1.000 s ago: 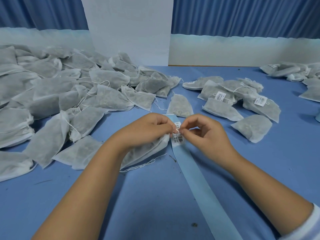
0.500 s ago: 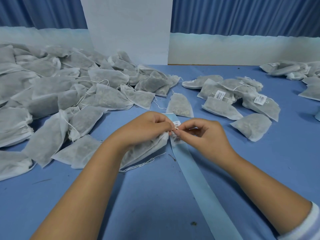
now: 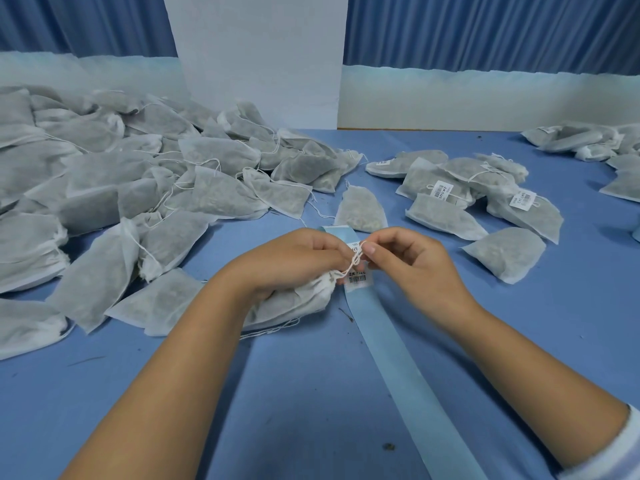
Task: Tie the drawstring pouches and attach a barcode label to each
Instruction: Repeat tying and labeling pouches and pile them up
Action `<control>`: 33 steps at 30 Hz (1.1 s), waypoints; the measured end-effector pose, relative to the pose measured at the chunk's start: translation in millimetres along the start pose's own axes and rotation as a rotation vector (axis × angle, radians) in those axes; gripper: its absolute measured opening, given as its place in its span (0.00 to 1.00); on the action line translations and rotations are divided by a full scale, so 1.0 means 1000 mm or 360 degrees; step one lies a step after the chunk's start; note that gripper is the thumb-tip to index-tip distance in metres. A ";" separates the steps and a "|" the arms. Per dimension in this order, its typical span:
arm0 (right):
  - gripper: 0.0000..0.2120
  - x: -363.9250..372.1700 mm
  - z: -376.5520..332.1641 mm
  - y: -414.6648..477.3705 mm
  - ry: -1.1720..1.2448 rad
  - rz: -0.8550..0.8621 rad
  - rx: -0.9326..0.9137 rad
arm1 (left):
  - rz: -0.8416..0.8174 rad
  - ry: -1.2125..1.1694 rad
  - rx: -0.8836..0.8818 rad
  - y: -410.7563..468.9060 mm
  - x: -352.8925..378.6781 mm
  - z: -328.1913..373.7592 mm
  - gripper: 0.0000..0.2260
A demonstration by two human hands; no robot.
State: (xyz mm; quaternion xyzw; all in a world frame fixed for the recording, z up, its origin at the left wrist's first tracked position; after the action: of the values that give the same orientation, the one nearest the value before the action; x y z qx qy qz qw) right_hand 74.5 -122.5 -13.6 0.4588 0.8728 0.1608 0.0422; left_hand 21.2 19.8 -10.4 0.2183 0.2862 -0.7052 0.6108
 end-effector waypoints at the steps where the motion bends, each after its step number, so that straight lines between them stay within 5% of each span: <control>1: 0.05 0.000 0.000 0.000 0.0010 0.0004 -0.0002 | 0.0012 0.0000 0.0008 -0.001 -0.001 0.001 0.10; 21: 0.04 -0.002 0.000 0.001 0.0284 0.0042 0.0027 | 0.0434 -0.0124 0.0035 0.002 -0.014 0.000 0.09; 33: 0.03 -0.001 0.010 0.001 0.0616 0.0173 0.0329 | 0.0773 0.0472 0.0193 0.002 -0.008 0.011 0.06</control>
State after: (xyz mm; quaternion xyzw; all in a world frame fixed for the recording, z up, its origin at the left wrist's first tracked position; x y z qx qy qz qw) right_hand 78.4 -120.2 -22.9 0.4676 0.8505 0.1575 -0.1822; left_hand 25.2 18.2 3.2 0.4174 0.2691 -0.5144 0.6991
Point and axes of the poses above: each hand's wrist, its own y-axis towards the middle knuckle, its own x-axis out of the palm, z = x × y, the point moved 6 cm from there along y, towards the middle knuckle, and after that the axes turned 15 degrees about y, right-handed, at the moved point
